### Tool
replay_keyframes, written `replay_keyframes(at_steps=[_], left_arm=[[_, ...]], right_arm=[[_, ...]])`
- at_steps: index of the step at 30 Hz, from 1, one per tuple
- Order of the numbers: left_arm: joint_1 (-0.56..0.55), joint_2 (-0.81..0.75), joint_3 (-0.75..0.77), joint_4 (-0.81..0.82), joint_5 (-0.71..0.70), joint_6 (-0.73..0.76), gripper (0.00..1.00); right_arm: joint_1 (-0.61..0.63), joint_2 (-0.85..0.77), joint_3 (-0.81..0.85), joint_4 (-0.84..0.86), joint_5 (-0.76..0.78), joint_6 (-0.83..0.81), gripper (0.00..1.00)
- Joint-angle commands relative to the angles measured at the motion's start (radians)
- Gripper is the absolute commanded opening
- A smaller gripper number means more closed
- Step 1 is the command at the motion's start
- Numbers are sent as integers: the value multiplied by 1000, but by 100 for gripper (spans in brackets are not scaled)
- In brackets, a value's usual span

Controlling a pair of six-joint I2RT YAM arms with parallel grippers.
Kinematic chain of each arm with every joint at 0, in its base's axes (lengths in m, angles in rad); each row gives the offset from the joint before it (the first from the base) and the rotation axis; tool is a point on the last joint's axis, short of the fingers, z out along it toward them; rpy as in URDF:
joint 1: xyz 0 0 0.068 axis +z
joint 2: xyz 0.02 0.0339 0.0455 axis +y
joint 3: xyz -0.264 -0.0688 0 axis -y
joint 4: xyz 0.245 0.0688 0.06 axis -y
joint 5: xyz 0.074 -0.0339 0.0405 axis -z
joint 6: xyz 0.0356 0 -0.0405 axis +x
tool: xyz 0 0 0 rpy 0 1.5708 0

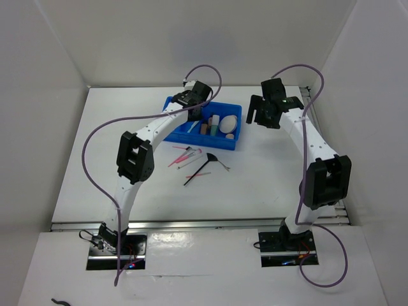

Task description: Organize the makeup

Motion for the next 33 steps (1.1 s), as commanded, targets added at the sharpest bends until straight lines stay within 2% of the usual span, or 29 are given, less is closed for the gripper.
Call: replay_keyframes(at_steps=[1,5,8,9,10,13,16,20,23,26,29,30,32,33], left_arm=[[18,21,24,59,25,34,30],[37,30,-5,70,34,34,31],[47,39,-18,81,56,34,42],[48,39,-18,81,66,34,54],[48,39,-18,81,76,34,60],[48,39,-18,90,106,56,69],[48,19,-27,102,132,66,72],[48,-34,-27,91,133,66,72],[23,-120,-85,91,133,99,65],[-57,-220,-185,101,135,154,59],[-171,-284,-310,79,181,155,54],[-193,-295,-311,79,182,155,54],[-221,-306,-373,39,218,62,54],[-233,-306,-392,24,229,14,50]], right_arm=[[-6,24,57,-7,25,-14,82],[-6,46,67,-7,25,-14,84],[-6,55,76,-17,25,-14,85],[-6,55,76,-17,25,-14,85],[-6,55,76,-17,25,-14,86],[-6,55,76,-17,25,-14,86],[-6,55,76,-17,25,-5,86],[-6,35,76,-26,14,4,86],[-6,15,76,-26,14,4,86],[-6,-9,67,-35,14,4,86],[-6,-61,39,-35,23,13,86],[-6,-62,39,-35,23,13,86],[-6,-77,8,-35,37,13,86],[-6,-92,8,-35,37,13,86]])
